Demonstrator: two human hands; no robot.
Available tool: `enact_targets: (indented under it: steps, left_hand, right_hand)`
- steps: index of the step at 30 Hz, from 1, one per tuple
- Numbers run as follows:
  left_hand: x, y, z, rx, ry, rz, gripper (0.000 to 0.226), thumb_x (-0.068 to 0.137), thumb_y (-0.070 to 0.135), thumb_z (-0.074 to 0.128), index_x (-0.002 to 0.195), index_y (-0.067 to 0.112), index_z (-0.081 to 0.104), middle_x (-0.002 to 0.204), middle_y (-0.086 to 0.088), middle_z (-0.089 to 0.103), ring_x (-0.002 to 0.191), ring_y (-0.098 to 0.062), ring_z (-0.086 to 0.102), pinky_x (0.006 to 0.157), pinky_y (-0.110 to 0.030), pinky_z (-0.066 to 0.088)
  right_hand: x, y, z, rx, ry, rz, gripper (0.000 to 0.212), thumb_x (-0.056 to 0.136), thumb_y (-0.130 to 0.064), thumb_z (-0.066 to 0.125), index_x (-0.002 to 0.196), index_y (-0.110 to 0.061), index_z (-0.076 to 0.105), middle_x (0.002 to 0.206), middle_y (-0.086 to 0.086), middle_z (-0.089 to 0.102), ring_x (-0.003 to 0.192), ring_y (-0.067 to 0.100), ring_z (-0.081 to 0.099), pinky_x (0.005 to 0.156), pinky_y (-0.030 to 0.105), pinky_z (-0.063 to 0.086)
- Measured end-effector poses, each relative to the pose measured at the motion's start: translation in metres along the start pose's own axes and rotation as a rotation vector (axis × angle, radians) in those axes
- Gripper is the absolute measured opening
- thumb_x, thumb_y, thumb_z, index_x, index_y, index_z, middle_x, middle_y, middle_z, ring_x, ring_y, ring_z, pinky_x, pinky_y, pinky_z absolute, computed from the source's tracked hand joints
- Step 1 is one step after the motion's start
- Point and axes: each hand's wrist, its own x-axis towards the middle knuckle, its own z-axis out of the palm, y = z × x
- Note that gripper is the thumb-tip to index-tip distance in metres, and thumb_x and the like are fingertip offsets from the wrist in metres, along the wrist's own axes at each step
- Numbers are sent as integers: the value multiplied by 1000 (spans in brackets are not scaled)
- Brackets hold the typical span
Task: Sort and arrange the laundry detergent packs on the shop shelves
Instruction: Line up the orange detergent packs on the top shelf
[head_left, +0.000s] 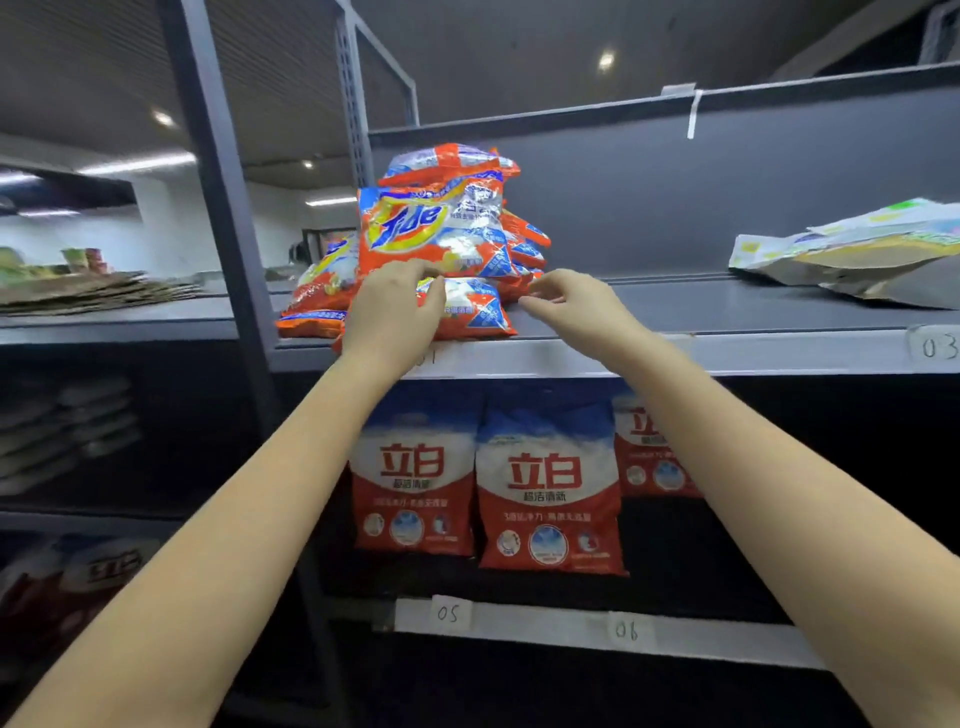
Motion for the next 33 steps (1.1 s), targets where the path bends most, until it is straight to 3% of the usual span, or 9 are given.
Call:
enact_targets:
  steps: [7,13,15,18,21,24,28,33]
  left_hand:
    - [42,-62,12,-42,0,-375,45,98,34,44,135,9,46,135,-13,50,123,-28,48,98,-41,41]
    - [85,-68,33,-144,9,-581,59,98,47,35,143,9,36,141,-16,46,127,-35,44,102,-44,38]
    - [90,-73,39,-198,37,-614,60,97,51,37,142,11,38,139,-14,49,125,-34,47,102,-45,41]
    - [92,-82,43,-414,96,-612,55,94,51,46,136,14,44,129,-8,57,114,-28,57,96,-45,48]
    - [88,-77,40,-547,161,-548,44,97,40,49,132,14,45,119,0,58,105,-19,58,88,-36,50]
    - [83,-63,34,-648,233,-449,41,97,34,52,131,12,46,121,-2,59,105,-15,59,81,-29,50]
    - [65,-35,22,-815,263,-341,39,95,32,55,127,10,52,117,-4,63,104,-14,63,83,-27,54]
    - [21,15,19,-1078,51,-296,17,96,29,55,106,19,64,96,3,73,91,-12,70,77,-27,56]
  right_hand:
    - [83,4,37,272,15,171,42,91,-41,55,117,-7,52,121,8,61,108,25,59,94,45,48]
    - [112,13,73,500,144,243,66,80,-60,59,123,-9,54,123,6,59,110,25,59,93,45,50]
    - [115,21,80,606,186,257,64,78,-59,62,120,-12,56,121,5,61,106,23,62,90,46,52]
    - [121,26,82,694,187,247,45,81,-52,65,108,-17,59,113,2,65,99,21,65,86,46,55]
    - [115,22,77,725,234,162,20,84,-42,66,93,-25,60,104,-1,67,96,20,66,85,46,55]
    - [97,13,61,818,282,61,4,89,-25,64,89,-24,60,92,-4,67,90,16,66,81,38,57]
    - [65,6,26,1034,323,17,13,89,-10,63,101,-11,57,90,1,66,84,14,67,69,24,57]
    - [-2,27,-2,1077,377,20,25,88,-9,62,113,-7,57,102,7,67,95,19,67,74,29,56]
